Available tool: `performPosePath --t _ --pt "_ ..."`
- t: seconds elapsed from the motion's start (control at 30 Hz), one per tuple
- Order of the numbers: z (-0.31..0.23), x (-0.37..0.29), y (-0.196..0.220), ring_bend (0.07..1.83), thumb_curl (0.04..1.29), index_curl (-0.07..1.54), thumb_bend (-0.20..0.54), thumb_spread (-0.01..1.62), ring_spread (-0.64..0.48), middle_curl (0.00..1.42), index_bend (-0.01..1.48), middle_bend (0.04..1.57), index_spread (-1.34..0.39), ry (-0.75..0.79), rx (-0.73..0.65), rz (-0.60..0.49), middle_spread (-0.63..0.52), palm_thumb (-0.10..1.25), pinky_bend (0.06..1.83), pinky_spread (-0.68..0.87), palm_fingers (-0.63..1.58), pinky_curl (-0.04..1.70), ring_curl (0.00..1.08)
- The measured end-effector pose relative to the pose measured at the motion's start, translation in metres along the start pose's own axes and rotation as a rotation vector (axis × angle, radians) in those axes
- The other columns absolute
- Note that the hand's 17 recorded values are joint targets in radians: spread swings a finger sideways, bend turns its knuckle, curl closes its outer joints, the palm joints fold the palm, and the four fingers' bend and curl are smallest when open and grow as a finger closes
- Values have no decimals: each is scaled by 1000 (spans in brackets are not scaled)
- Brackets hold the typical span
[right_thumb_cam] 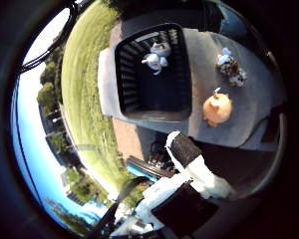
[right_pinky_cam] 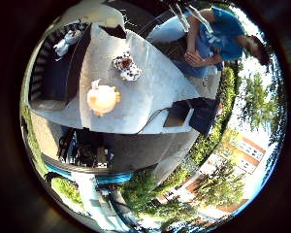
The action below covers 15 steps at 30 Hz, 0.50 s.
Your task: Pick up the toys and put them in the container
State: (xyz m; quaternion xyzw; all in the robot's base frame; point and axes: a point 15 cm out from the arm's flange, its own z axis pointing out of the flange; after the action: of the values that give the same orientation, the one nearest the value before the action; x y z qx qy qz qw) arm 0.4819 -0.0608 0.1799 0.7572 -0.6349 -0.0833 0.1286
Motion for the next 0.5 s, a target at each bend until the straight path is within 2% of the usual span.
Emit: performPosePath --t 0.2,0.37,0.5 --pt "59 30 19 294 299 167 -26 1129 322 254 160 149 -187 -6 -50 10 190 552 559 483 -74 374 306" --pt "105 32 17 290 298 176 -25 1130 320 261 151 164 -168 11 -58 -9 183 560 548 482 -46 353 311" --pt "153 30 19 285 297 181 -29 1118 319 272 153 169 -157 11 -125 -40 181 558 544 482 -35 342 314"
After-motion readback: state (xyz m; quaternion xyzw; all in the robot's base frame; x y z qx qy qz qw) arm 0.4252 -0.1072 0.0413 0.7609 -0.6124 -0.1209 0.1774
